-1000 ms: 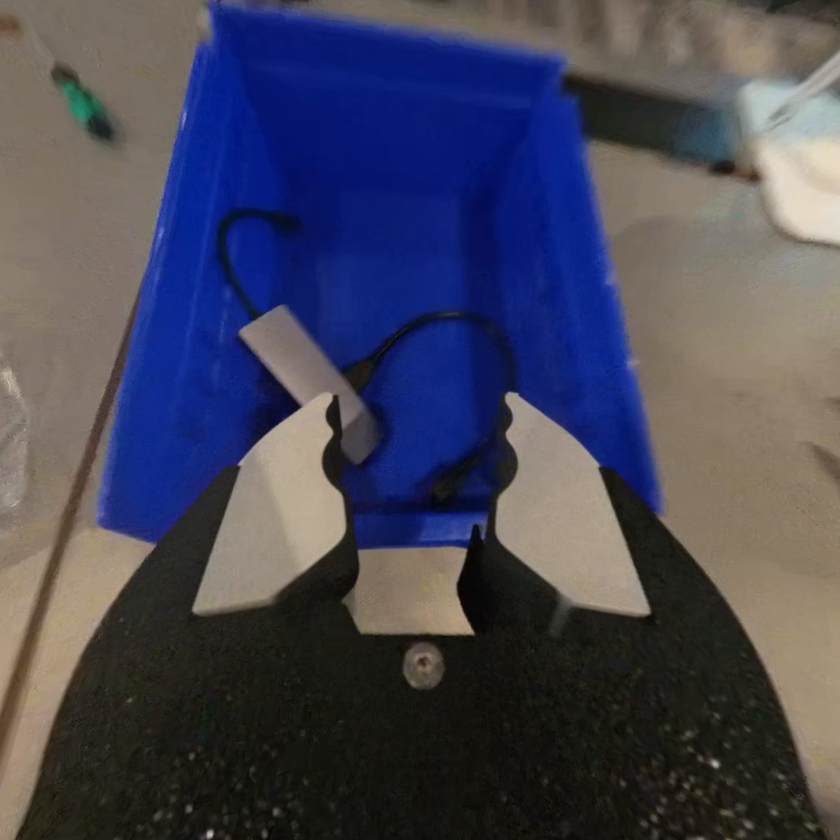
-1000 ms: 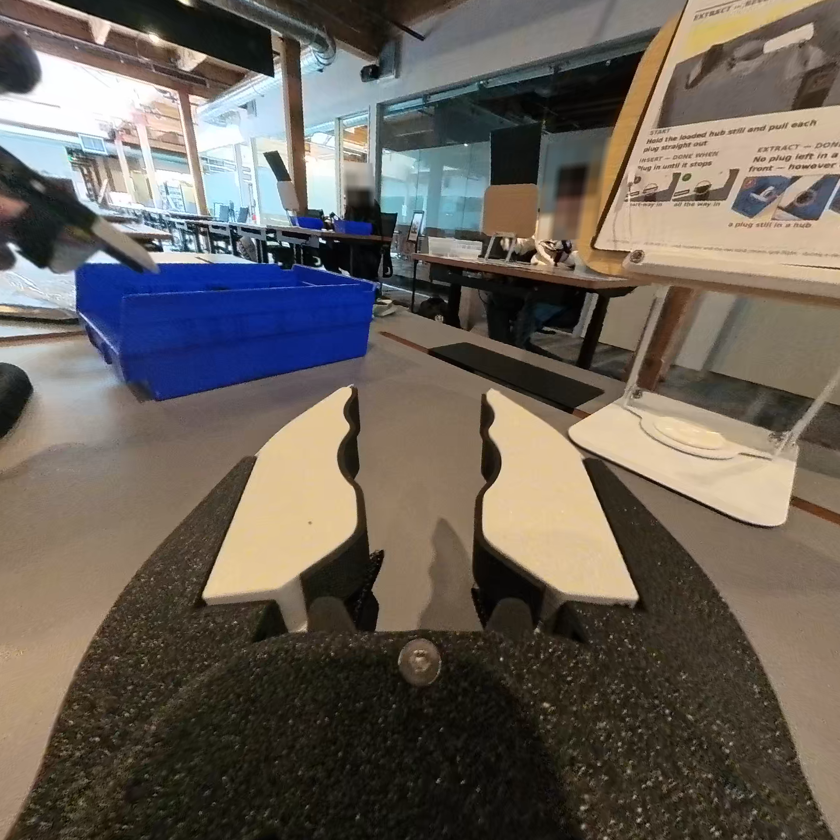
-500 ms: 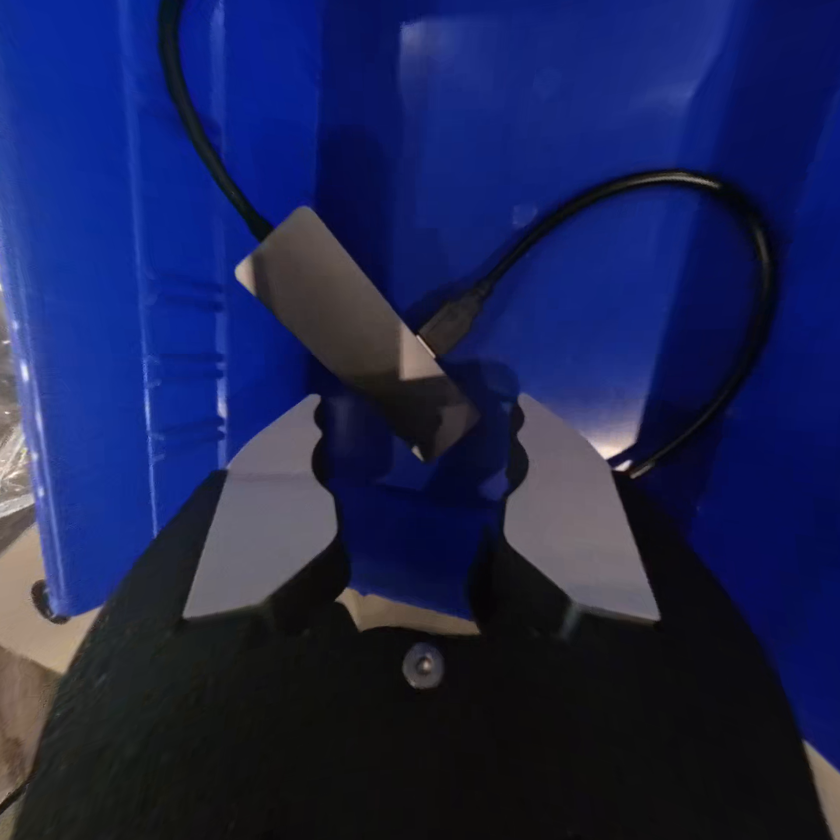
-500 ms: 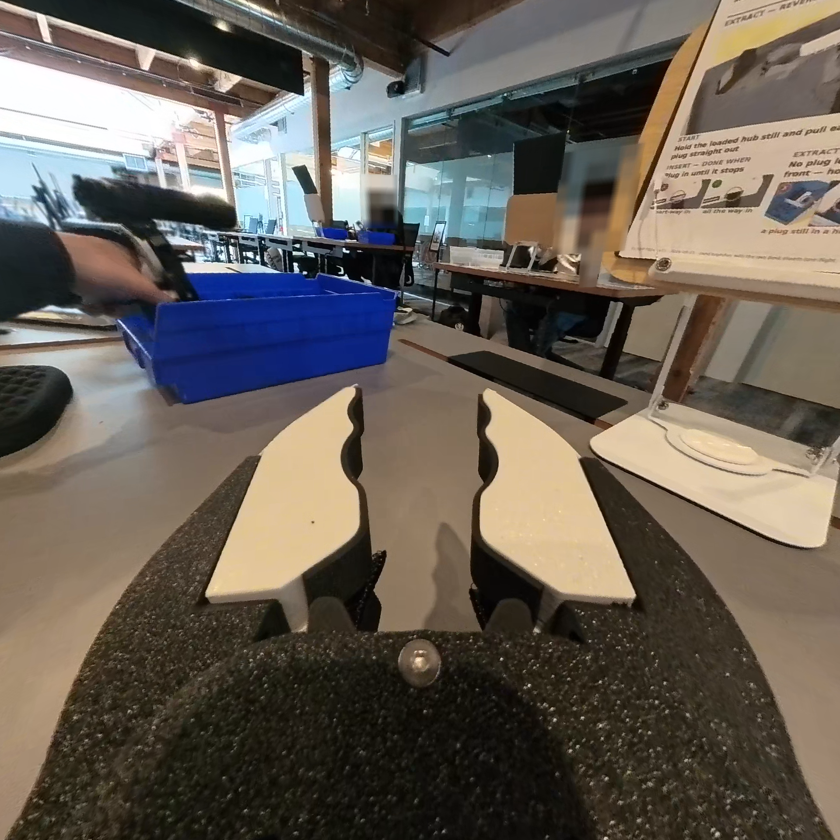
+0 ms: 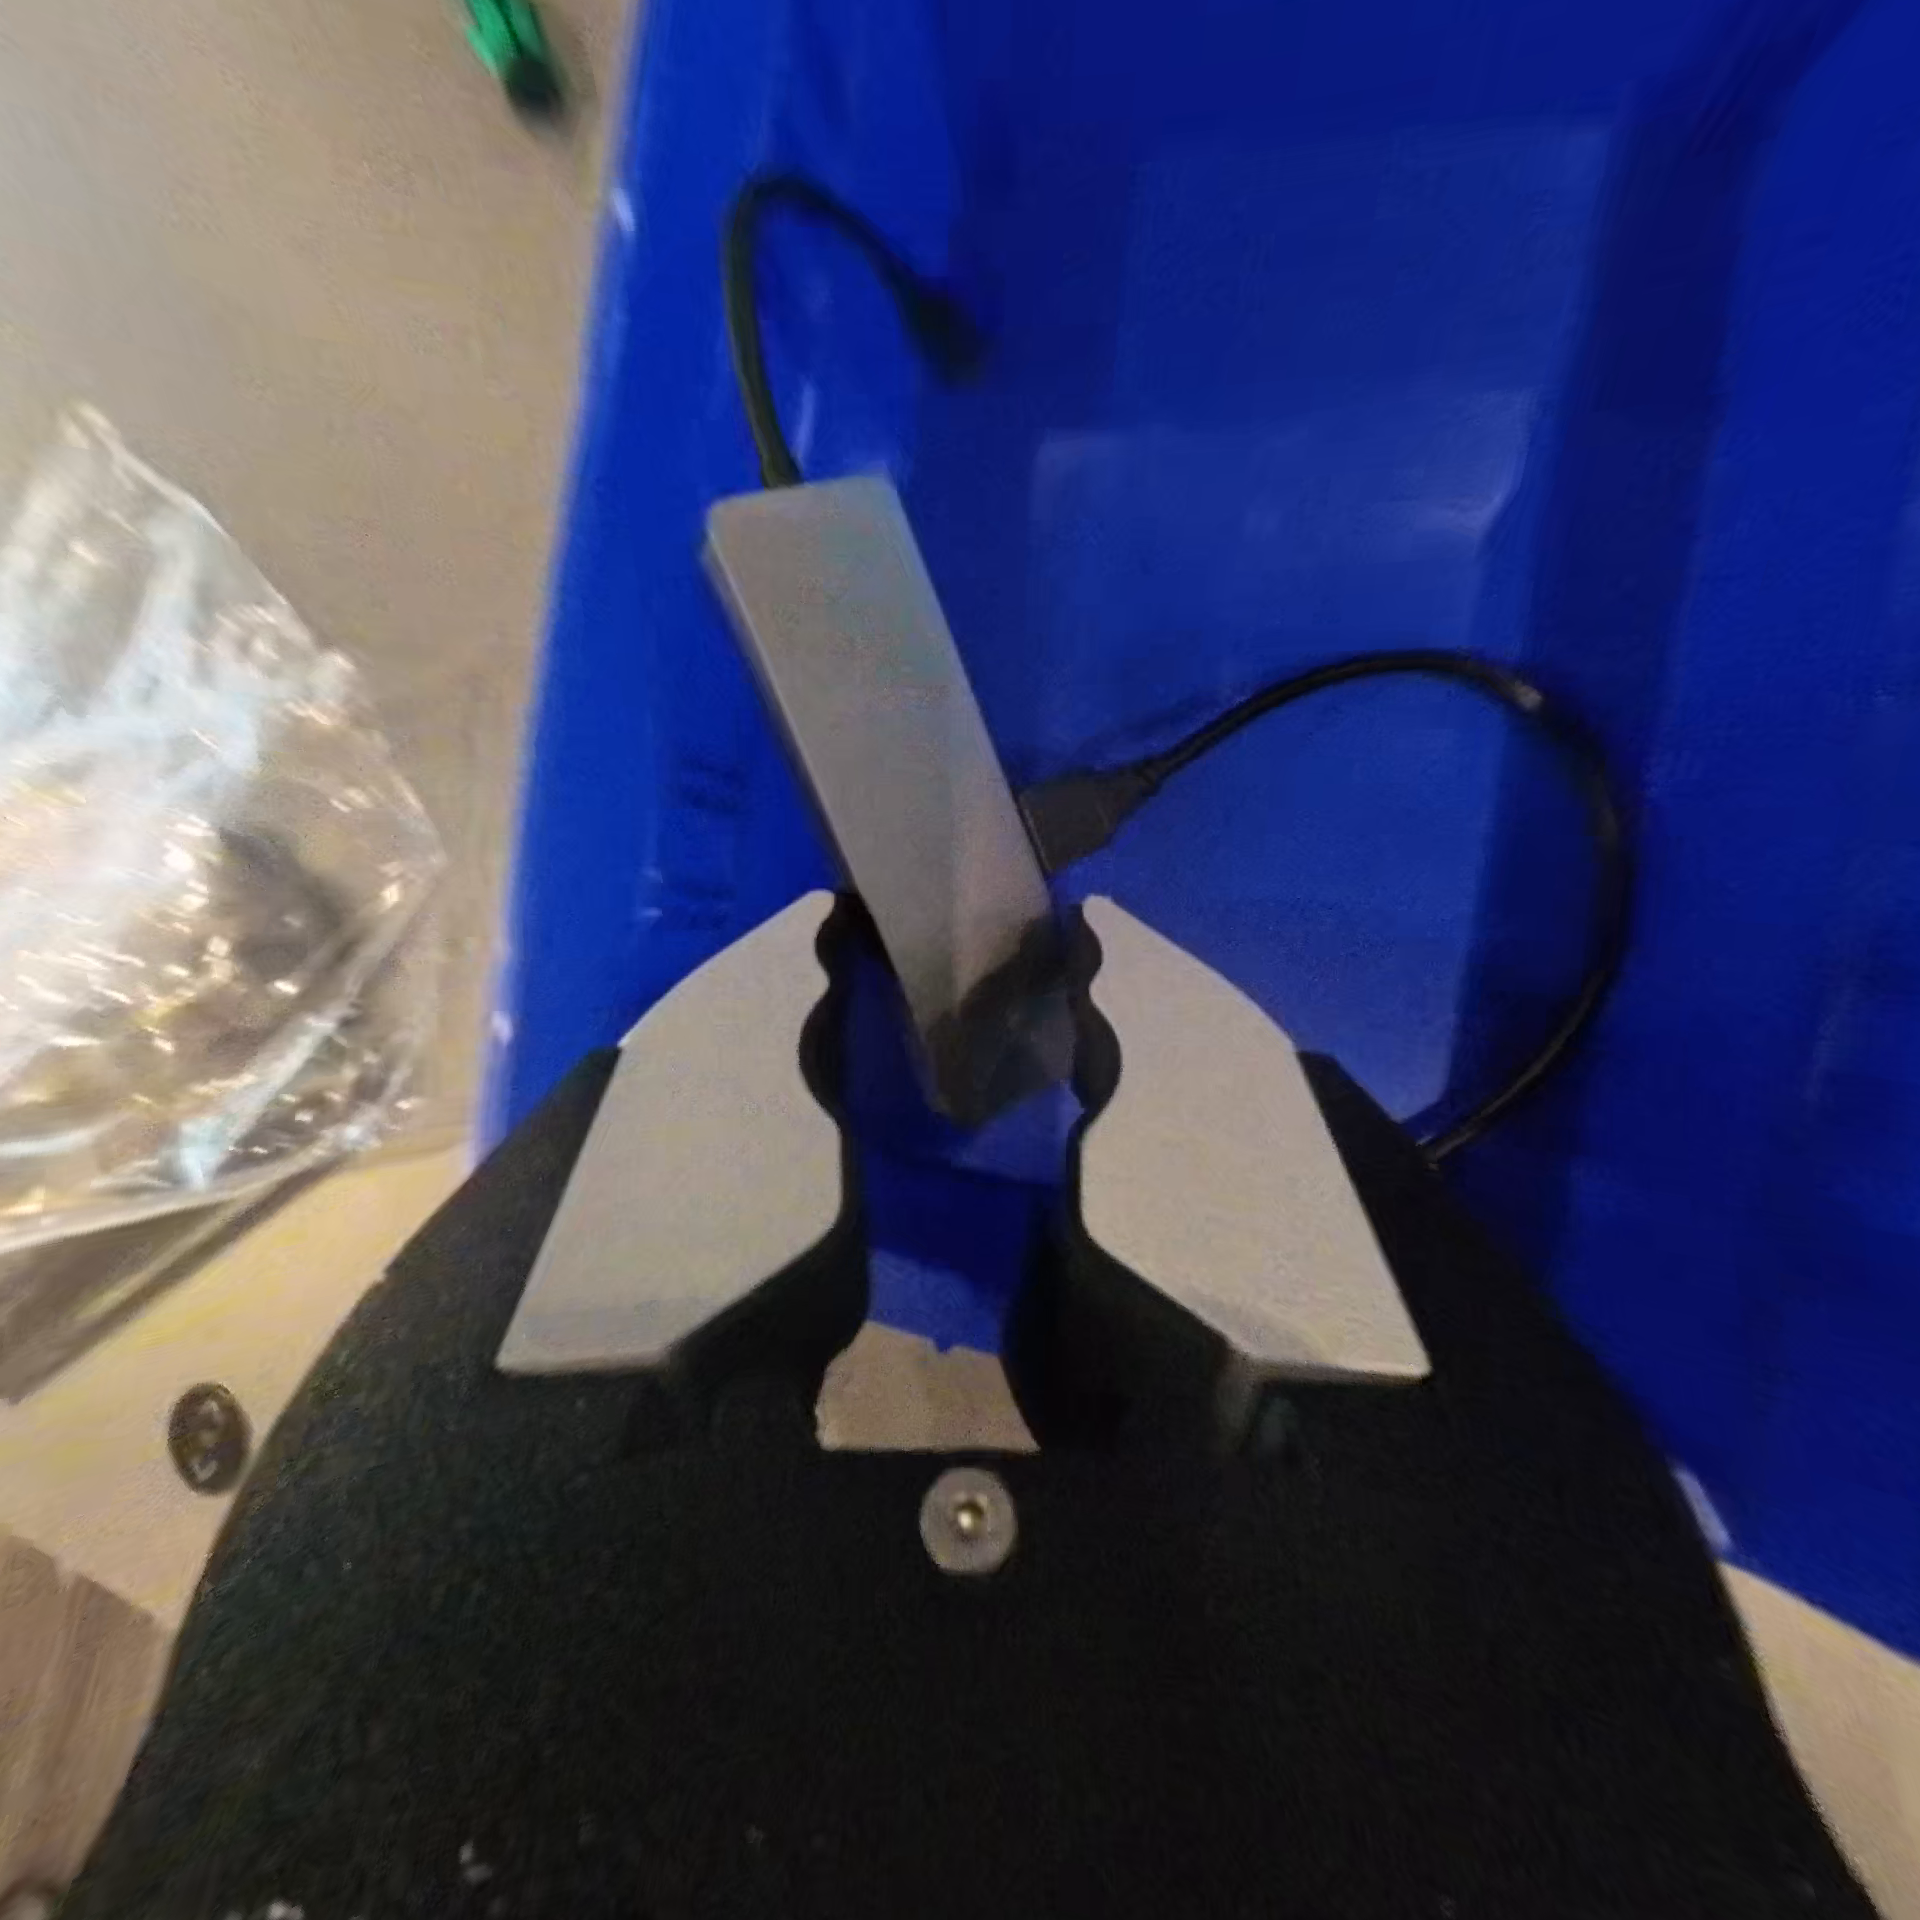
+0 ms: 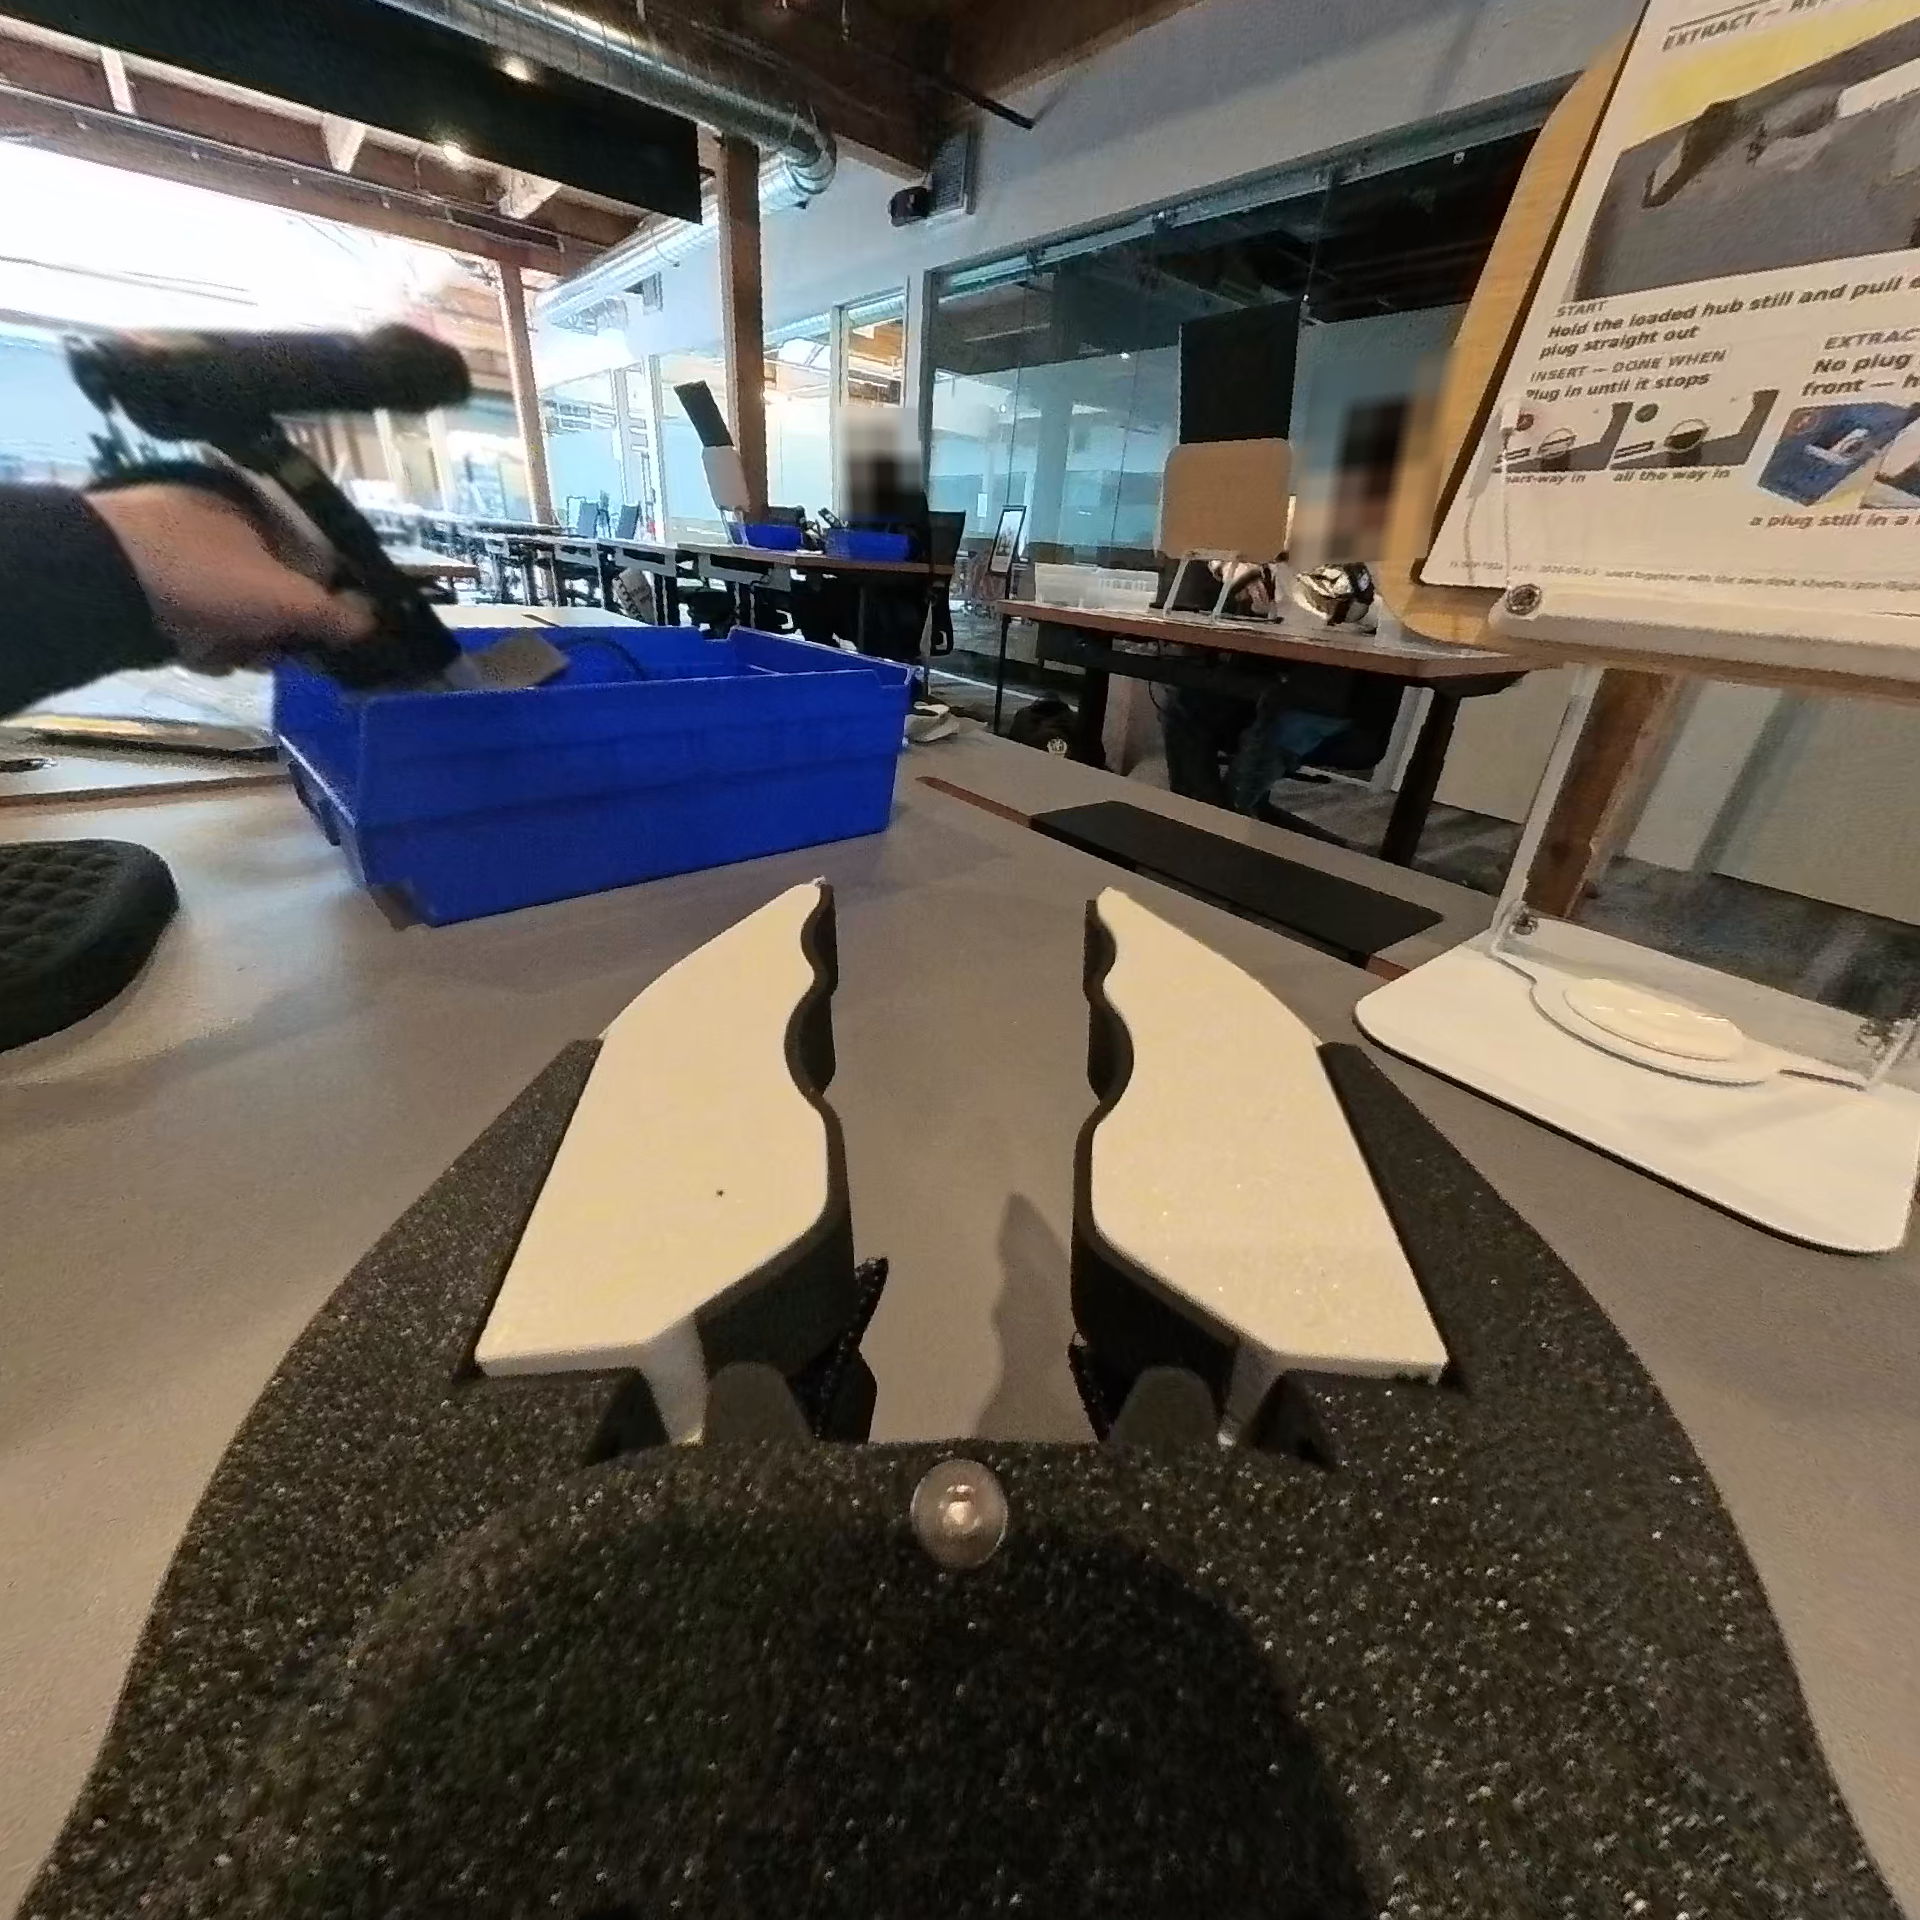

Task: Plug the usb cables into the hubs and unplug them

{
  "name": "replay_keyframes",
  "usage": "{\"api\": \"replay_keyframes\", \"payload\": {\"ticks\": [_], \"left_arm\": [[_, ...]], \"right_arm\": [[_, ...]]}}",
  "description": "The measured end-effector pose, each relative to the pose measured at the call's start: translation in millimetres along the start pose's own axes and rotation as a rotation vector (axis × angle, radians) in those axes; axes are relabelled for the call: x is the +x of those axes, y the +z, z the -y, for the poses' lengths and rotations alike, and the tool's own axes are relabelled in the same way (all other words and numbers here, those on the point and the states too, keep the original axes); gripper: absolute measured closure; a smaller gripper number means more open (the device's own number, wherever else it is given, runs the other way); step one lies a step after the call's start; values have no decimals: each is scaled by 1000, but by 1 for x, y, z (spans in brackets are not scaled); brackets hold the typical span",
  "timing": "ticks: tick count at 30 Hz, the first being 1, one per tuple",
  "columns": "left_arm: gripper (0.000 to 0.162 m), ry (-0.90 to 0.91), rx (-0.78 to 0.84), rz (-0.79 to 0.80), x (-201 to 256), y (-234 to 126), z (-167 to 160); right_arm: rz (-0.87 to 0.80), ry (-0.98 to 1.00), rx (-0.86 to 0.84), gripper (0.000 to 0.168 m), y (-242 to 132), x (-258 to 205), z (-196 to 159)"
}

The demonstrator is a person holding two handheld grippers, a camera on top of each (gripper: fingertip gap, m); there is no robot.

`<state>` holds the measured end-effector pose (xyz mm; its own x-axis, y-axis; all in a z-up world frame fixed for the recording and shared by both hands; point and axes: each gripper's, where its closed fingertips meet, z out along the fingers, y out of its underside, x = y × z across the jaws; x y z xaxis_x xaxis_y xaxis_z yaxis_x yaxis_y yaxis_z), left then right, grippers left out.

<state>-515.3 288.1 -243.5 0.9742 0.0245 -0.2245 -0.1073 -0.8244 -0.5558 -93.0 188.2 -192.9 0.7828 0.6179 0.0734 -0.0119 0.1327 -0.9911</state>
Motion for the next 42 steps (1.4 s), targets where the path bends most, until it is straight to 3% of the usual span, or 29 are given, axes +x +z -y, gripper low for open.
{"api": "replay_keyframes", "payload": {"ticks": [3, 5, 9, 13, 16, 21, 26, 29, 36, 42], "left_arm": [[129, 19, 184, 0, -4, -35, 26], [148, 47, 314, -11, -1, -62, 44], [151, 115, 437, 10, 6, -96, 64], [151, 141, 497, -93, 25, -109, 70], [151, 167, 661, -257, 61, -150, 79], [151, 217, 953, -598, 129, -248, 97], [151, 220, 1056, -1082, 201, -322, 91], [151, 172, 980, -1280, 241, -312, 80], [151, 137, 823, -1606, 319, -240, 23], [151, 155, 683, -1731, 351, -209, -14]], "right_arm": [[3, 0, -3, 124, 1, 0, -1], [3, 0, -3, 124, 1, 0, -1], [4, 6, -6, 124, 1, 0, -2], [4, 8, 0, 125, 0, 0, -1], [5, -6, 25, 129, -1, 1, 4], [19, 8, 71, 130, -5, 1, 13], [51, 30, 179, 129, -19, 3, 37], [52, -4, 268, 126, -36, 7, 62], [106, -38, 288, 119, -60, 16, 93], [330, 89, -36, 120, -41, -2, 52]]}}
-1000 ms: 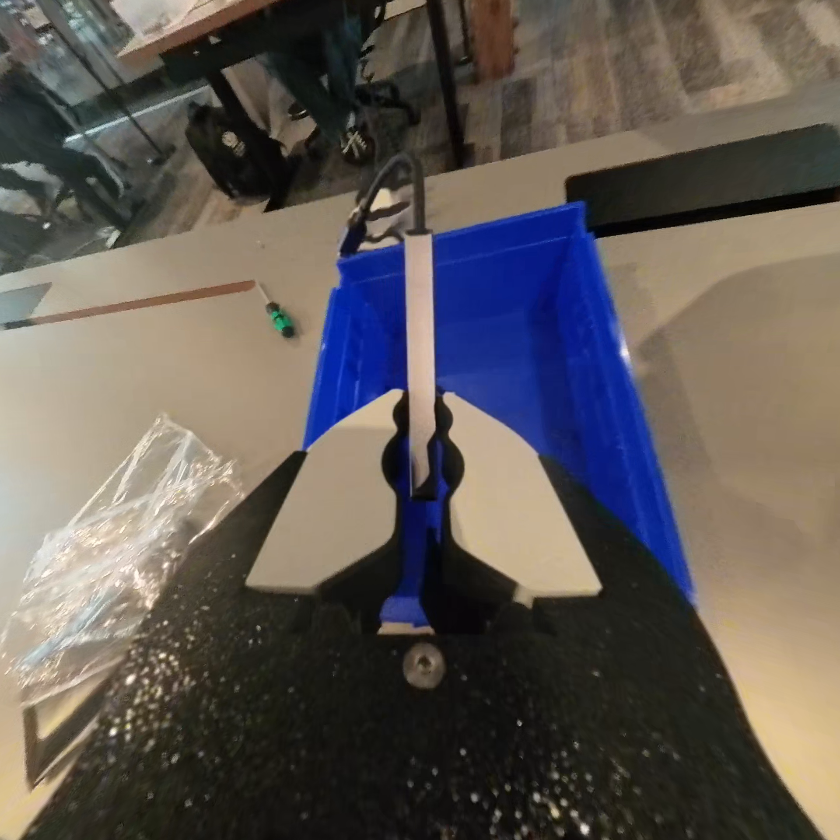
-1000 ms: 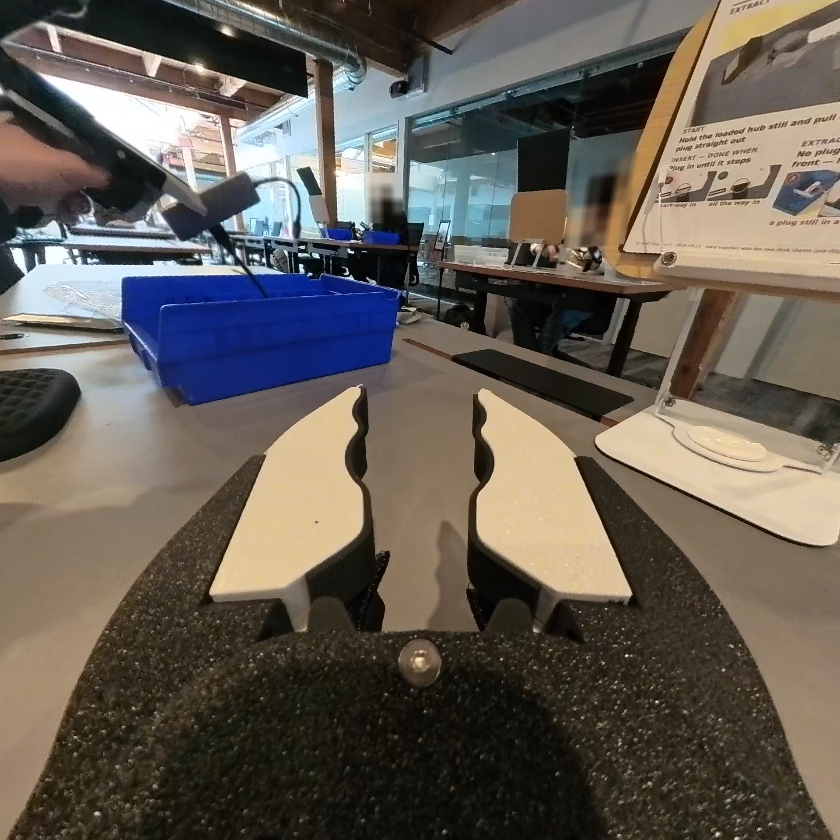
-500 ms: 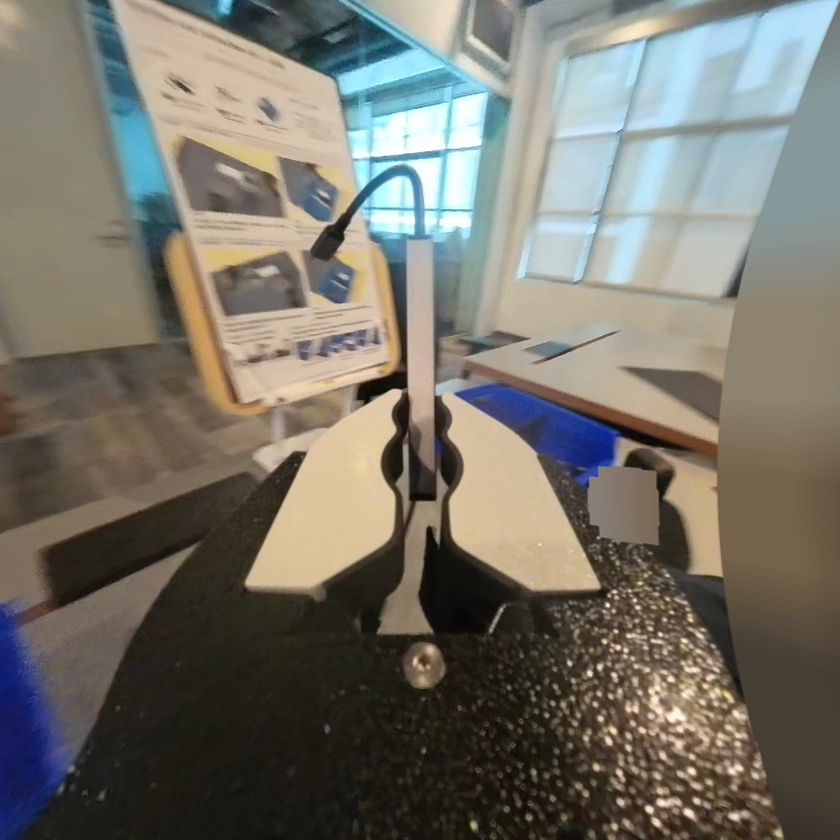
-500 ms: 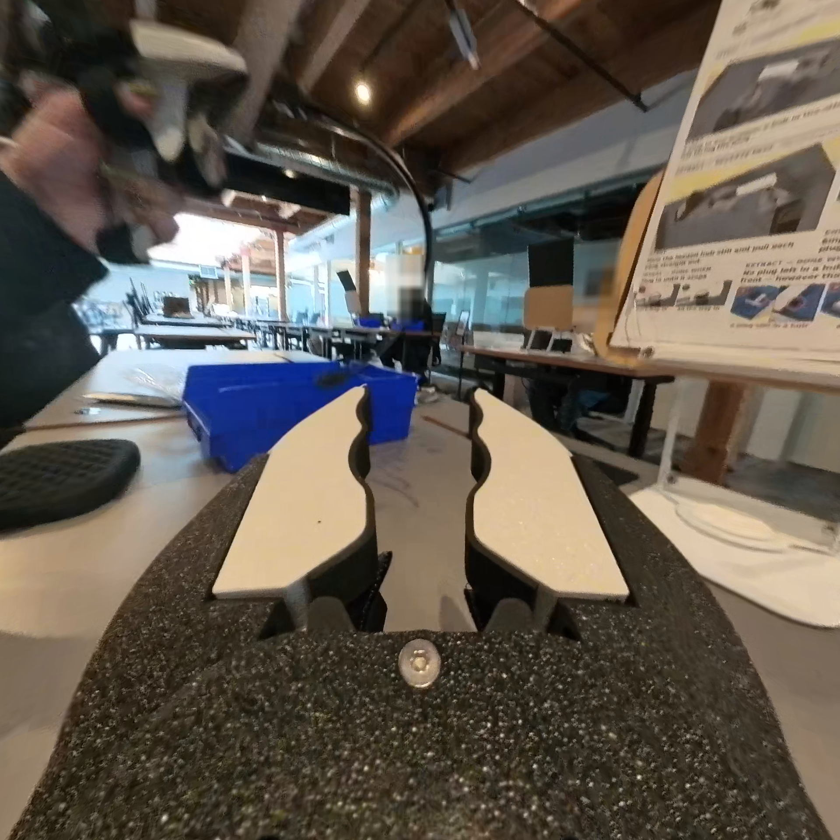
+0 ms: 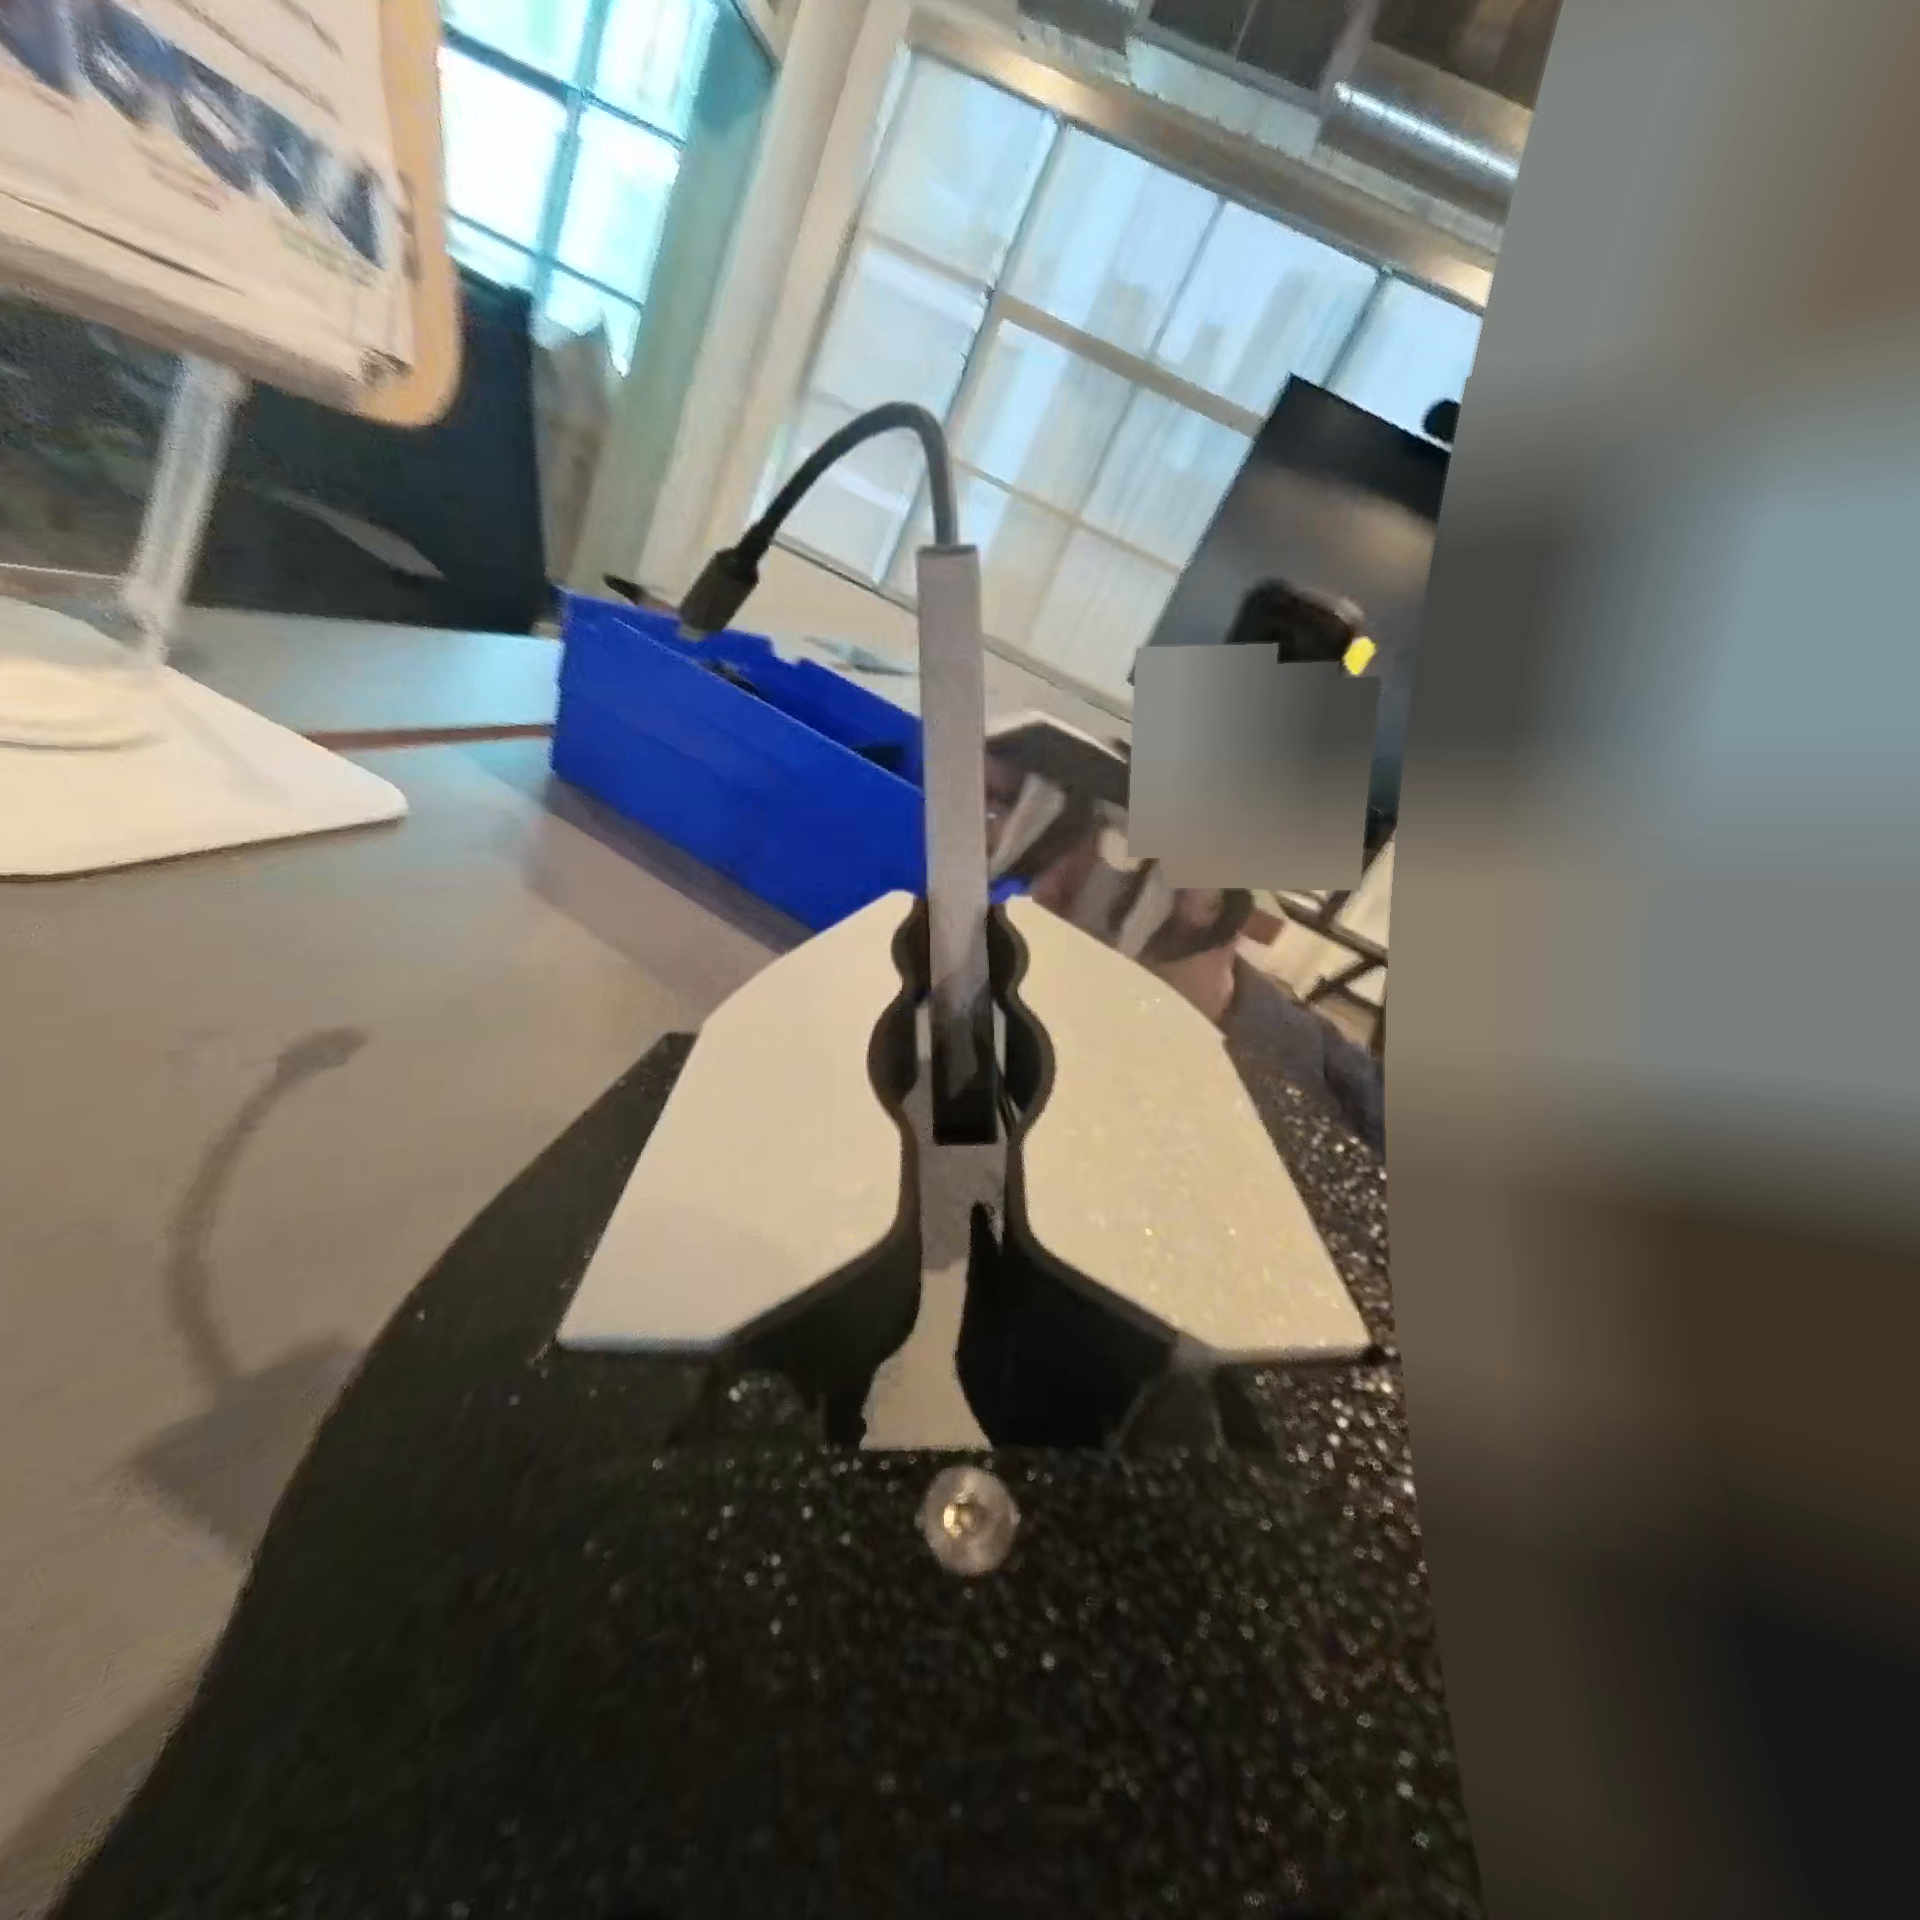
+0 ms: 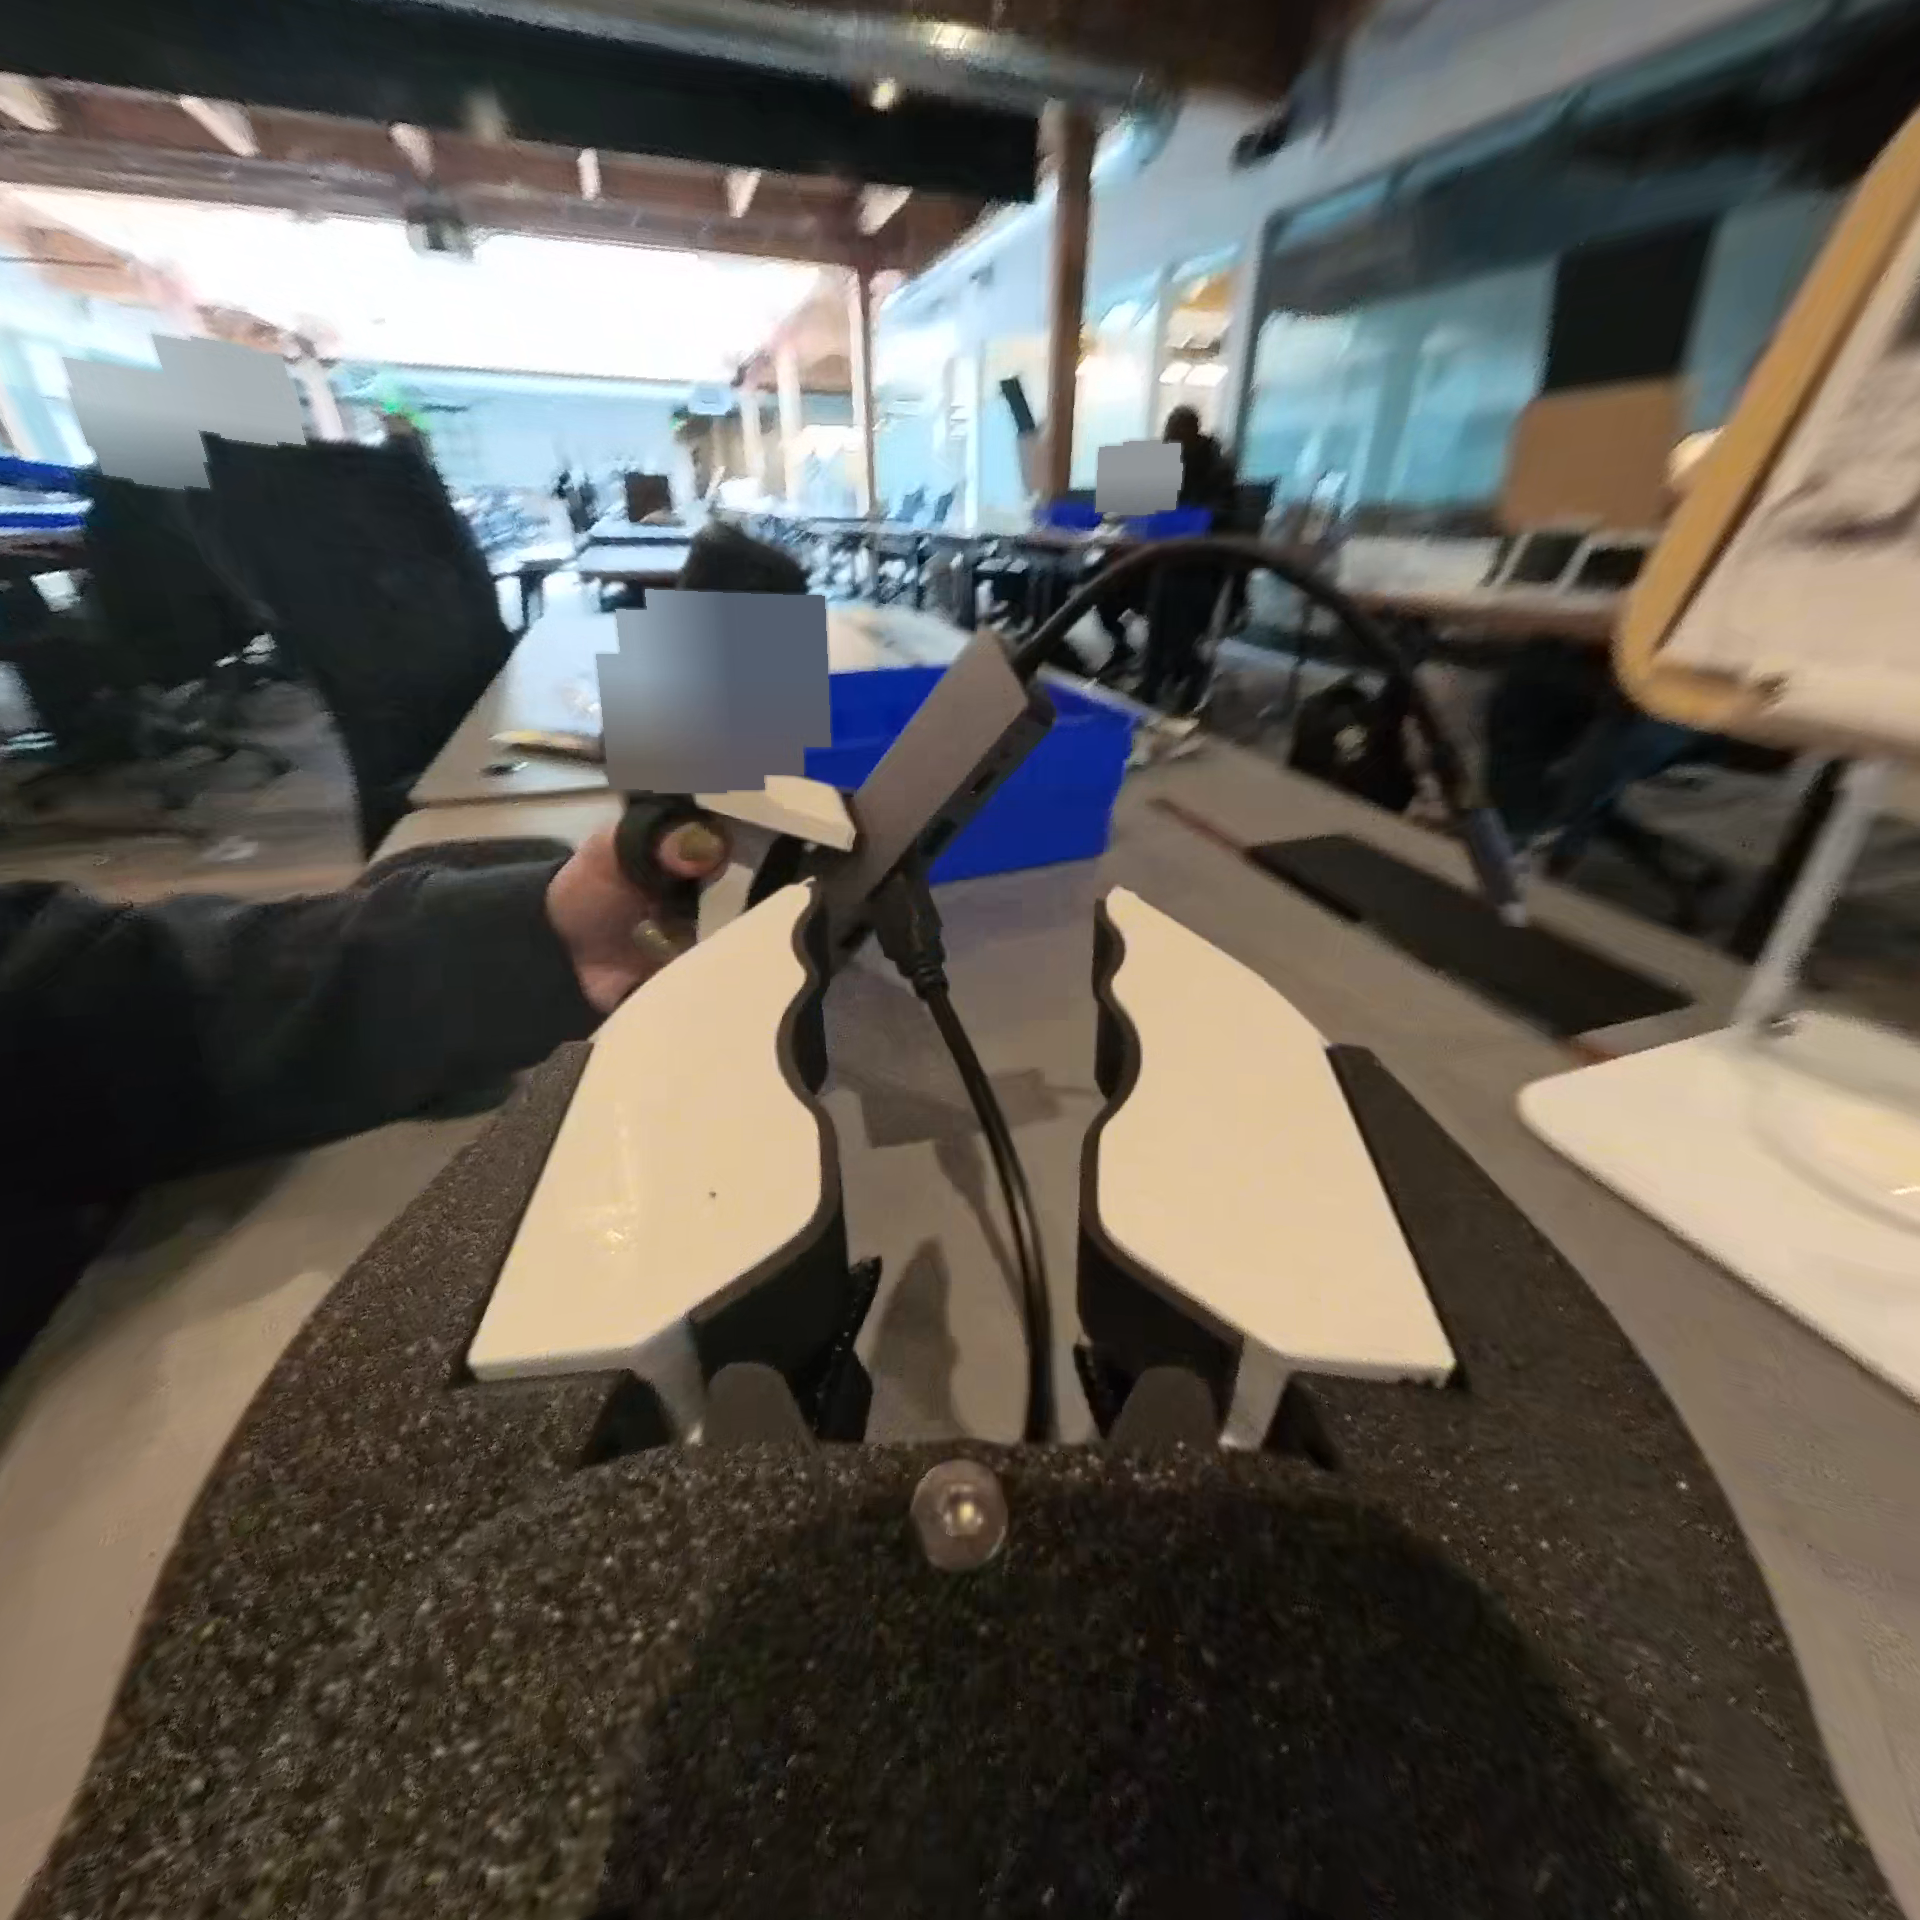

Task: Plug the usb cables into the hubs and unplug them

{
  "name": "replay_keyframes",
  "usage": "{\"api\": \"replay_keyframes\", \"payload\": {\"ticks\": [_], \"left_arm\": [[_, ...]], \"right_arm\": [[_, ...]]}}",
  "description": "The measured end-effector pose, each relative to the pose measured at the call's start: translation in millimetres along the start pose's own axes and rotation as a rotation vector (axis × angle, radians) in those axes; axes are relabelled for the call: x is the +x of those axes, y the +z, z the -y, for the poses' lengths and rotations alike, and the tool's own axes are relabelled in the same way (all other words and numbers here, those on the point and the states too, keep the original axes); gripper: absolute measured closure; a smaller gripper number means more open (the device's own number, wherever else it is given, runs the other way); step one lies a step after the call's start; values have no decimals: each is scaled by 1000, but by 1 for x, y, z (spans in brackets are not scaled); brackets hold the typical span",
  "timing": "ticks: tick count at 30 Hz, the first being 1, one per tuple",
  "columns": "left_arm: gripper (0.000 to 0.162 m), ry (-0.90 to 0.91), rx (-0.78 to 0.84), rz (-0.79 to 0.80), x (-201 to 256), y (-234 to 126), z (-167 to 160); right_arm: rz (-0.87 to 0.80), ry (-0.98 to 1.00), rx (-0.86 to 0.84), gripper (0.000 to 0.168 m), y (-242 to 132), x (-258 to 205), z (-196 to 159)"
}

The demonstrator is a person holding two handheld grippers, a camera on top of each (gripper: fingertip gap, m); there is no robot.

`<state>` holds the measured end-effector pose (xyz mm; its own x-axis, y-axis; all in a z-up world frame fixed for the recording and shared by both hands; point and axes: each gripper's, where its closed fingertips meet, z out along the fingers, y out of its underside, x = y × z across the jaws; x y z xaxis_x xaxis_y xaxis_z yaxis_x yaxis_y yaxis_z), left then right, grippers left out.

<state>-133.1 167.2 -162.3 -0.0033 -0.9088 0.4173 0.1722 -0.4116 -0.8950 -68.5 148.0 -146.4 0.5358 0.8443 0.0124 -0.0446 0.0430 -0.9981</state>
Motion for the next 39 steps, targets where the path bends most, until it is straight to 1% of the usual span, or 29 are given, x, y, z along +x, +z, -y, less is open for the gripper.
{"api": "replay_keyframes", "payload": {"ticks": [3, 5, 9, 10, 11, 12, 17, 22, 23, 24, 27, 30, 33, 35, 37, 38, 39], "left_arm": [[151, 29, -86, -76, 8, 7, -22], [151, 37, -126, -91, 9, 11, -34], [151, 5, -70, -146, 16, 15, -33], [151, 5, -56, -150, 16, 15, -32], [151, 10, -51, -147, 16, 15, -33], [151, 19, -49, -143, 16, 15, -33], [150, 3, -44, -149, 14, 12, -34], [129, -34, -108, -176, 17, 15, -42], [140, -9, -127, -155, 15, 16, -45], [148, 28, -149, -127, 12, 17, -49], [150, 78, -174, -105, 12, 17, -49], [150, 88, -144, -106, 13, 16, -44], [150, 103, -124, -111, 13, 15, -42], [150, 93, -115, -125, 14, 16, -42], [150, 91, -126, -129, 15, 18, -45], [150, 90, -127, -135, 16, 19, -47], [150, 87, -122, -135, 16, 19, -46]], "right_arm": [[71, 56, -122, 120, 9, -6, -27], [137, 86, -203, 127, 12, -14, -43], [247, 191, -237, 136, 15, -26, -55], [264, 211, -243, 142, 15, -27, -58], [287, 222, -241, 152, 15, -29, -59], [305, 231, -230, 157, 15, -31, -58], [332, 259, -221, 159, 17, -32, -61], [313, 203, -305, 159, 18, -33, -74], [323, 212, -302, 159, 18, -35, -74], [333, 220, -301, 159, 19, -37, -74], [350, 245, -293, 158, 18, -38, -75], [335, 245, -248, 158, 22, -37, -70], [329, 254, -240, 158, 24, -37, -69], [349, 291, -219, 158, 23, -38, -66], [380, 340, -189, 154, 23, -41, -62], [381, 348, -192, 159, 23, -40, -63], [383, 330, -184, 159, 23, -40, -62]]}}
